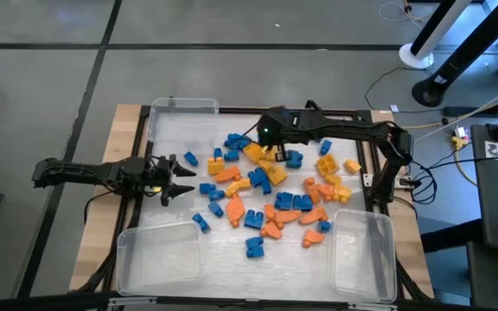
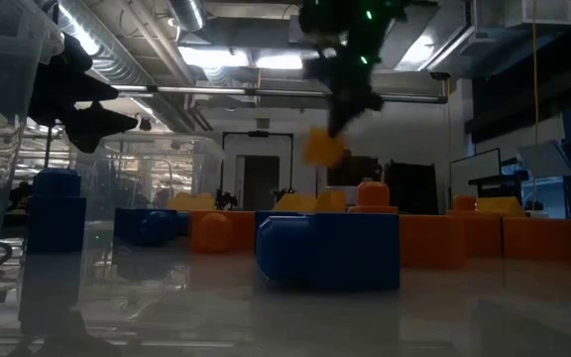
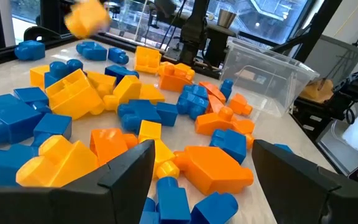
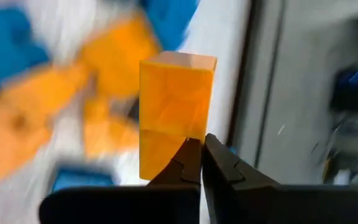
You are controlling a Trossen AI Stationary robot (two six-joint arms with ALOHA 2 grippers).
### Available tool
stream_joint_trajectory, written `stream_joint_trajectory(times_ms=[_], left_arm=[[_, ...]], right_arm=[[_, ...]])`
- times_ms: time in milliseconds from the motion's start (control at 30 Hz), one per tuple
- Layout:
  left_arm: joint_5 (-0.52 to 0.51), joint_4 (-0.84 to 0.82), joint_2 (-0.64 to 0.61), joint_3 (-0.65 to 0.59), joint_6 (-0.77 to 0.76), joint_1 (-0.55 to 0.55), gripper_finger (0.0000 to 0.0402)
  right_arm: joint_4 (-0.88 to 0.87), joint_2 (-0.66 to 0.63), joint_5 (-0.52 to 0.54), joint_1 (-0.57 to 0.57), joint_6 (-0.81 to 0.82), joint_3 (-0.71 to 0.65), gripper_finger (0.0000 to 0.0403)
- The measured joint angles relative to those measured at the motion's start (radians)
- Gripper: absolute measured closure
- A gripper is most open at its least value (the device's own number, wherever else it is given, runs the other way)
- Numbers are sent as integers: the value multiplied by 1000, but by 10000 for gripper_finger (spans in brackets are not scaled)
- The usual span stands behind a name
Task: Sort blocks
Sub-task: Put the yellow game piece into the top transparent bin
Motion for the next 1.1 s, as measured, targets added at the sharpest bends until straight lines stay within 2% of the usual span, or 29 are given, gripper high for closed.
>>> stream_joint_trajectory(times_ms=[167,333,533,900,1100], left_arm=[[0,0,0,0,-3,0,141],[0,0,0,0,-3,0,141],[-3,2,0,0,-2,0,141],[-7,3,0,0,10,0,141],[-7,3,0,0,9,0,141]], right_arm=[[231,-2,-58,19,-128,65,402],[524,14,-251,1,-205,67,402],[713,91,-393,-14,-211,65,402],[1066,269,-421,-19,-262,65,390],[1172,341,-420,-24,-264,65,388]])
